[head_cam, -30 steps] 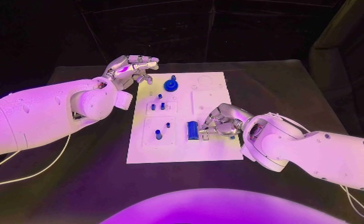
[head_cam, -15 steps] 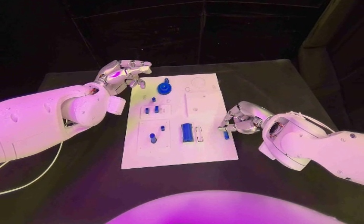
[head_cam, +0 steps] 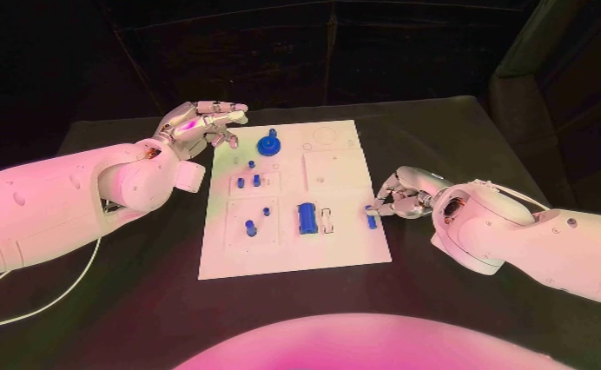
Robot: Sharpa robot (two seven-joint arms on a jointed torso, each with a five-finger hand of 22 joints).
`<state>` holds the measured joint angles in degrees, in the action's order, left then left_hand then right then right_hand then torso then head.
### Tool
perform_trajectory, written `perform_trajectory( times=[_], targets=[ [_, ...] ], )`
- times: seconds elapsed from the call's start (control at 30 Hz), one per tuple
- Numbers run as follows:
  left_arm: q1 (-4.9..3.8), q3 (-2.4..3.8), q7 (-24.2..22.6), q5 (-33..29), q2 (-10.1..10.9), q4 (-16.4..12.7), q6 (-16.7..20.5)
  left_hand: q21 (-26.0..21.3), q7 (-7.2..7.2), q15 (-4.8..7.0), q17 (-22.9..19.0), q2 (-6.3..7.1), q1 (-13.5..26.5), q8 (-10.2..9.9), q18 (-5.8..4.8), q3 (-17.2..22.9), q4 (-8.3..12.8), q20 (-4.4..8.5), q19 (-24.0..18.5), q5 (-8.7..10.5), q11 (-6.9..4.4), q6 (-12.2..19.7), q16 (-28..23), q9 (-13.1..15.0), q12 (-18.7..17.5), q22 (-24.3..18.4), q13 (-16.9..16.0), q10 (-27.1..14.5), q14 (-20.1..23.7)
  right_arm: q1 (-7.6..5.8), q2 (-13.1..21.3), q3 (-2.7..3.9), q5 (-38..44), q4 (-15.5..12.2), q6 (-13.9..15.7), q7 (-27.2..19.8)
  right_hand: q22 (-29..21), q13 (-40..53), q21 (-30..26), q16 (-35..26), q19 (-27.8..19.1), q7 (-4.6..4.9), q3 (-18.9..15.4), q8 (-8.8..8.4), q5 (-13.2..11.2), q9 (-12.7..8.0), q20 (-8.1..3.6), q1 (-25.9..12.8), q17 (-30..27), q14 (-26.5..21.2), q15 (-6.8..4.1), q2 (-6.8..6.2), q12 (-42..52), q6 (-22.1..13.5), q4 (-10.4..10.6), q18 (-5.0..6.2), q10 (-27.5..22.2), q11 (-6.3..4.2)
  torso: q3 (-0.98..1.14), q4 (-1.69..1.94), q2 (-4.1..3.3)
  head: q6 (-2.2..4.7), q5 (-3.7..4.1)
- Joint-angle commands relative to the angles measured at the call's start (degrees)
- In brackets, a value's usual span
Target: Assemble the parts on the task board
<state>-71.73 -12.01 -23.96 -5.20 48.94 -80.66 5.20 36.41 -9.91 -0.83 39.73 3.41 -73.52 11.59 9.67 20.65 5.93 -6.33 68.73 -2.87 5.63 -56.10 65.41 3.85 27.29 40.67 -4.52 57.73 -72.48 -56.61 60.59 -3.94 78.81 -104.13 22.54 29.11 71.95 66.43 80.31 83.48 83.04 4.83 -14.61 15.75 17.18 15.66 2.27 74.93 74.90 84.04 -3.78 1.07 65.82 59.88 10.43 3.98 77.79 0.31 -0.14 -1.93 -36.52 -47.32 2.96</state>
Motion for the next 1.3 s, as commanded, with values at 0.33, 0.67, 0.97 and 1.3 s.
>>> perform_trajectory(
  times=[0.33, 0.67, 0.97, 1.3],
  targets=[
    [0.03, 0.02, -0.3, 0.1, 0.0, 0.0, -0.7, -0.4, -0.03, -0.08, 0.0, -0.49, 0.0, -0.3, 0.77, -0.3, 0.0, -0.28, 0.2, 0.04, 0.02, 0.4, -0.1, 0.0, 0.3, -0.1, 0.0, -0.5, 0.3, -0.01, -1.7, -0.01, 3.3, 0.0, -4.4, 2.2, 0.0, 0.1, -0.1, -0.2, 0.0, -0.34, -1.1, -0.15, -1.3, 0.4, 0.21, -0.7, 3.8, 3.7, -0.06, -0.34, -0.3, 1.2, 0.5, -0.22, -0.1, -0.27, -0.04, 0.0, -0.01, -0.37, -0.21],
    [0.08, 0.02, -0.3, 0.1, 0.1, 0.1, -0.8, -0.4, 0.0, -0.08, -0.1, -0.46, 0.0, -0.2, 0.77, -0.3, 0.0, -0.29, 0.2, 0.04, 0.01, 0.4, -0.1, 0.0, 0.4, -0.1, 0.0, -0.5, 0.3, 0.02, -2.4, -0.03, 9.1, 0.1, -8.2, 4.5, 0.4, 0.4, 0.1, 0.0, 0.1, -0.71, -1.3, 0.25, -1.6, 1.2, -0.09, 1.3, 4.2, 3.8, -0.38, -0.93, 0.0, 2.0, -0.5, -0.31, 0.1, -0.62, -0.06, 0.03, 0.03, -0.48, -0.16],
    [0.12, 0.01, -0.1, 0.1, 0.1, 0.1, -1.0, -0.4, 0.0, -0.08, -0.1, -0.46, 0.0, -0.2, 0.77, -0.3, 0.0, -0.29, 0.2, 0.04, 0.01, 0.4, -0.1, 0.0, 0.4, -0.1, 0.0, -0.5, 0.3, 0.08, -4.6, -0.04, 17.2, 1.3, -11.1, 7.1, 0.4, 0.2, 0.0, -0.3, 0.1, -0.6, -0.8, -0.11, -1.9, 1.6, -0.1, 4.1, 3.9, 3.7, -0.35, -0.82, -0.5, 1.6, -2.2, -0.31, -0.2, -0.58, -0.07, 0.11, 0.01, -0.51, -0.25],
    [0.17, 0.01, 0.0, 0.1, 0.2, 0.1, -1.1, -0.4, 0.0, -0.08, -0.1, -0.46, 0.0, -0.2, 0.77, -0.3, 0.0, -0.29, 0.2, 0.04, 0.01, 0.4, -0.1, 0.0, 0.4, -0.1, 0.0, -0.5, 0.3, 0.17, -5.7, -0.05, 18.0, 1.4, -10.7, 7.7, 0.5, 0.2, 0.0, -0.3, 0.1, -0.61, 0.8, -0.7, -0.4, 2.0, -0.14, 5.8, 4.0, 3.7, -0.38, 1.11, -0.7, 1.7, -3.0, -0.33, -0.2, -0.63, -0.08, 0.02, 0.02, -0.57, -0.42]
  ],
)
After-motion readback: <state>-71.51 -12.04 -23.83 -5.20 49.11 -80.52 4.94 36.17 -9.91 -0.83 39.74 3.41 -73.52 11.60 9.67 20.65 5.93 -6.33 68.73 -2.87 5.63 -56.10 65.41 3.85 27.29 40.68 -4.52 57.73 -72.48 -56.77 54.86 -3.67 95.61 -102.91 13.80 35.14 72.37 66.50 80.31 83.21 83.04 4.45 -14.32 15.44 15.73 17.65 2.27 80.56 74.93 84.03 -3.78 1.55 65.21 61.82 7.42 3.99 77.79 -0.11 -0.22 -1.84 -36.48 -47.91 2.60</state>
